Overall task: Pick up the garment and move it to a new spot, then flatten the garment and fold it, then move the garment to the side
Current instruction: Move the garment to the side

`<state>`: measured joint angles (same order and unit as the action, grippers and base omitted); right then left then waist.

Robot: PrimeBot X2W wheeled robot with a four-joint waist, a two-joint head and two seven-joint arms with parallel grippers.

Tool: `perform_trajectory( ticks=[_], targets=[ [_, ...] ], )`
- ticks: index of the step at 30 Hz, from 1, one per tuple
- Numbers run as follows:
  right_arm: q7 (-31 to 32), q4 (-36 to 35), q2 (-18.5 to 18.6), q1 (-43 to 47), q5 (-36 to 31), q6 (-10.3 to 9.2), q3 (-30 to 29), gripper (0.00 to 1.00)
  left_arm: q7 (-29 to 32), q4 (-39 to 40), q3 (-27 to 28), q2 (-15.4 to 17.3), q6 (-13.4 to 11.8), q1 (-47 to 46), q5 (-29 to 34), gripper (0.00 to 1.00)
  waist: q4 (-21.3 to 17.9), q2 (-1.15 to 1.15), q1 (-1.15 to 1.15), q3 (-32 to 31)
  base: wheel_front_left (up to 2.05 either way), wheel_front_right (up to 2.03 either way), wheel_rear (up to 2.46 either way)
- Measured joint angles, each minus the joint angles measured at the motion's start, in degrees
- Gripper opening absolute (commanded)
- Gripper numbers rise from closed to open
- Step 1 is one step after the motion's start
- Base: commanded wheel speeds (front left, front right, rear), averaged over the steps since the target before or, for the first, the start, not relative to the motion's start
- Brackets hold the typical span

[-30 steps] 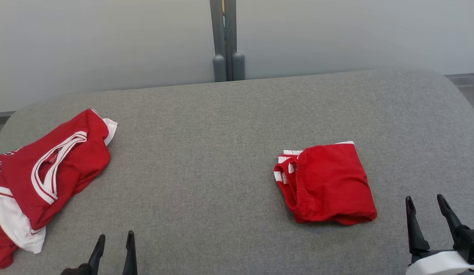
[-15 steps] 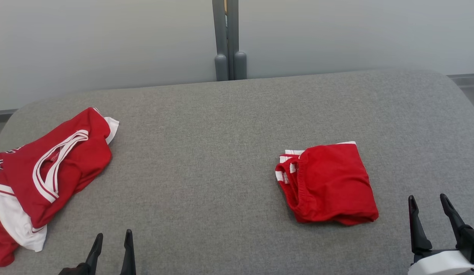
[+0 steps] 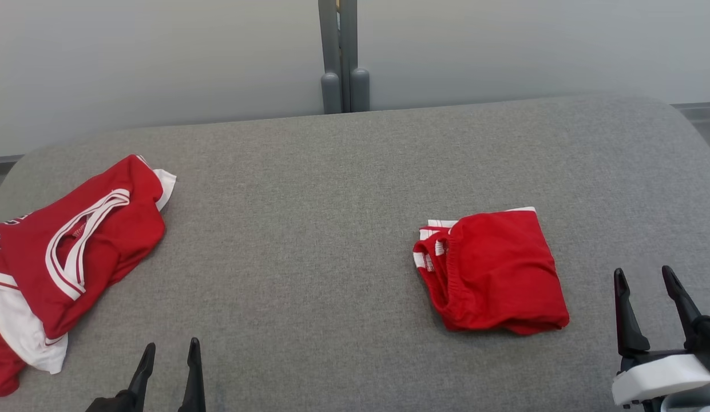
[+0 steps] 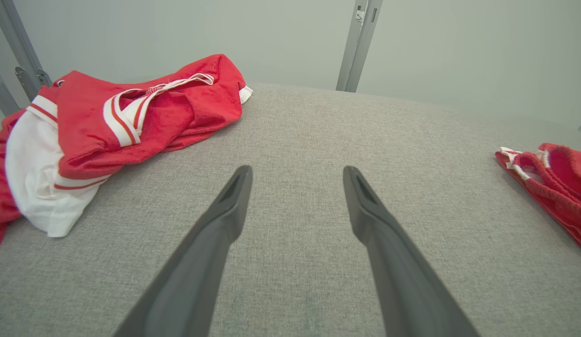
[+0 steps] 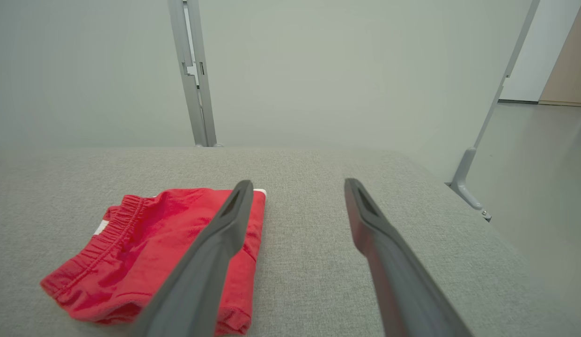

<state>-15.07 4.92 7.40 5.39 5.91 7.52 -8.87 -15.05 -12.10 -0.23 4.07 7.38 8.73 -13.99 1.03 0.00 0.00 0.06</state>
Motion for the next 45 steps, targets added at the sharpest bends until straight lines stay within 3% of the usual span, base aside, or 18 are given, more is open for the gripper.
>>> perform_trajectory(
  ticks=[6, 15, 19, 23, 26, 35, 36, 37, 38, 39, 45],
  targets=[
    [2.4, 4.4, 5.0, -4.1, 4.4, 0.00, 4.5, 1.00, 0.0, 1.8, 0.1, -0.3, 0.0, -0.8, 0.5, 1.00, 0.3, 0.00, 0.00, 1.6, 0.00, 0.00, 0.00],
    [32.6, 6.8, 16.1, -17.5, 22.5, -0.02, 15.3, 1.00, 0.0, 4.6, -0.6, -1.0, 0.0, -5.1, 1.0, 1.00, 1.0, 0.00, 0.00, 8.5, 0.00, 0.00, 0.00],
    [41.9, 5.2, 19.7, -19.1, 27.7, -0.01, 16.9, 1.00, 0.0, 4.7, -0.5, -1.1, 0.0, -6.1, 1.0, 1.00, 1.8, 0.00, 0.00, 11.0, 0.00, 0.00, 0.00],
    [48.1, 4.0, 20.2, -19.8, 33.4, -0.02, 17.3, 1.00, 0.0, 4.9, 0.0, -1.1, 0.0, -6.3, 0.9, 1.00, 2.7, 0.00, 0.00, 12.5, 0.00, 0.00, 0.00],
    [50.5, 4.6, 20.6, -20.1, 34.2, -0.02, 17.5, 1.00, 0.0, 5.0, 0.0, -1.1, 0.0, -7.1, 0.9, 1.00, 3.1, 0.00, 0.00, 13.3, 0.00, 0.00, 0.00],
    [51.8, 8.2, 18.6, -24.1, 36.3, -0.03, 19.2, 1.00, 0.0, 5.5, -0.7, -1.1, 0.0, -8.8, 1.1, 1.00, 3.8, 0.00, 0.00, 15.9, 0.00, 0.00, 0.00],
    [51.7, 8.5, 18.6, -24.6, 36.3, -0.03, 19.6, 0.97, 0.0, 5.5, -0.8, -1.1, 0.0, -9.0, 1.1, 1.00, 3.9, 0.00, 0.00, 16.0, 0.00, 0.00, 0.00],
    [51.2, 8.6, 18.7, -25.0, 36.3, -0.03, 20.0, 0.48, 0.0, 5.5, -0.8, -1.1, 0.0, -9.2, 1.1, 1.00, 3.9, 0.00, 0.00, 16.2, 0.00, 0.00, 0.00],
    [50.9, 8.8, 18.7, -25.3, 36.3, -0.03, 20.2, 0.33, 0.0, 5.5, -0.9, -1.1, 0.0, -9.3, 1.1, 1.00, 4.0, 0.00, 0.00, 16.4, 0.00, 0.00, 0.00],
    [50.5, 8.9, 18.8, -25.7, 36.3, -0.03, 20.5, 0.00, 0.0, 5.5, -0.9, -1.1, 0.0, -9.3, 1.1, 1.00, 4.0, 0.00, 0.00, 16.6, 0.00, 0.00, 0.00],
    [49.1, 9.3, 19.7, -27.7, 36.6, -0.02, 22.6, 0.00, 0.0, 5.9, -0.8, -1.1, 0.0, -9.3, 1.2, 1.00, 3.2, 0.00, 0.00, 17.5, 0.00, 0.00, 0.00]
  ],
)
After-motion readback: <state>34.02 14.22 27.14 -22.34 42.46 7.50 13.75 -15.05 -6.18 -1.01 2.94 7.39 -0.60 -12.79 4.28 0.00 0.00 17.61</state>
